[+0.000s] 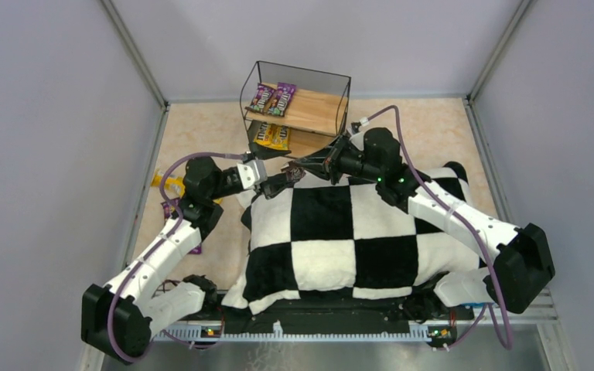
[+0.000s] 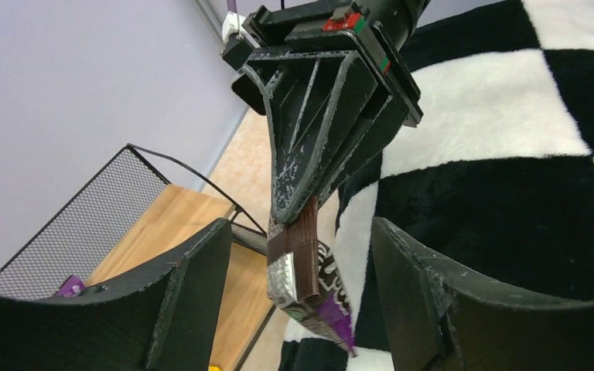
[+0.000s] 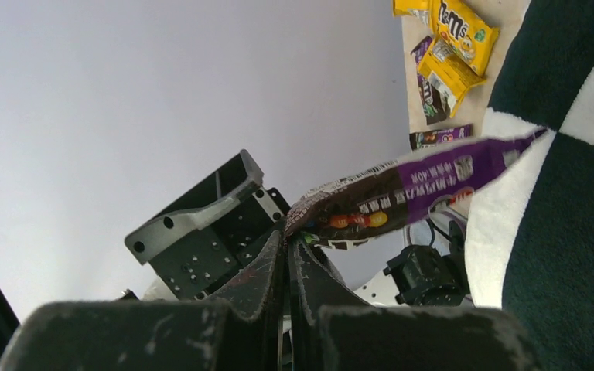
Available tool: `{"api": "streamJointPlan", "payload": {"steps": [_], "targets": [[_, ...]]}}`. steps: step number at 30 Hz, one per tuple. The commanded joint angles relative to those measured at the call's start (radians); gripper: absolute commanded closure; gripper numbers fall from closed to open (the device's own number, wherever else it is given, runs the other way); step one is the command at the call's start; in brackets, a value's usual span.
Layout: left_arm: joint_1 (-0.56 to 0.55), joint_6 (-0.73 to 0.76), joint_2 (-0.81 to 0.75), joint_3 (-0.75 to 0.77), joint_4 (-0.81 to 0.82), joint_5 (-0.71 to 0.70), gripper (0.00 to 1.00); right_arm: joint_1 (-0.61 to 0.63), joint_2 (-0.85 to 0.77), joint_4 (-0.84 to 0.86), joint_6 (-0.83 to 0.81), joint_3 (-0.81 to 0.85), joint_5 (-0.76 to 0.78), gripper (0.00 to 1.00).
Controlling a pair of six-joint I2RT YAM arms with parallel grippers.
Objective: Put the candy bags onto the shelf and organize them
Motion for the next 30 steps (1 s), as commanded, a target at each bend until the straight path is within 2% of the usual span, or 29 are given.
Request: {"api": "streamJointPlan", "payload": {"steps": [1,8,10,14,18,21,23,26,28,30], "targets": [[-0.016,0.106,-0.022,-0.017,0.039,-0.064,0.28,0.006,-0.007,0.075,0.002,0.039,0.01,1.0],[-0.016,0.039,-0.012,0.019,0.039,-0.181,0.53,0.006,-0.022,0.059,-0.022,0.032,0.038,1.0],[-0.016,0.024,-0.006,0.035,0.028,-0.176,0.62,0.008,-0.026,0.063,-0.025,0.026,0.042,1.0],[-0.017,-0.009,0.012,0.085,-0.043,-0.147,0.74,0.013,-0.046,0.065,-0.057,0.009,0.075,1.0],[-0.018,-0.049,0.012,0.105,-0.055,-0.132,0.97,0.013,-0.048,0.087,-0.109,0.0,0.081,1.0],[-0.019,-0.087,-0.011,0.086,-0.014,-0.146,1.0,0.007,-0.053,0.099,-0.179,-0.001,0.088,0.99],[-0.019,-0.108,-0.027,0.064,0.028,-0.163,1.0,-0.021,-0.061,0.198,-0.234,-0.043,0.053,0.83],[-0.019,-0.16,-0.037,0.049,0.077,-0.218,1.0,-0.095,-0.086,0.382,-0.356,-0.145,-0.048,0.51],[-0.018,-0.201,-0.036,0.058,0.08,-0.249,1.0,-0.151,-0.109,0.471,-0.417,-0.212,-0.12,0.4],[-0.018,-0.303,-0.037,0.066,0.076,-0.318,1.0,-0.191,-0.128,0.488,-0.516,-0.248,-0.176,0.34]]}}
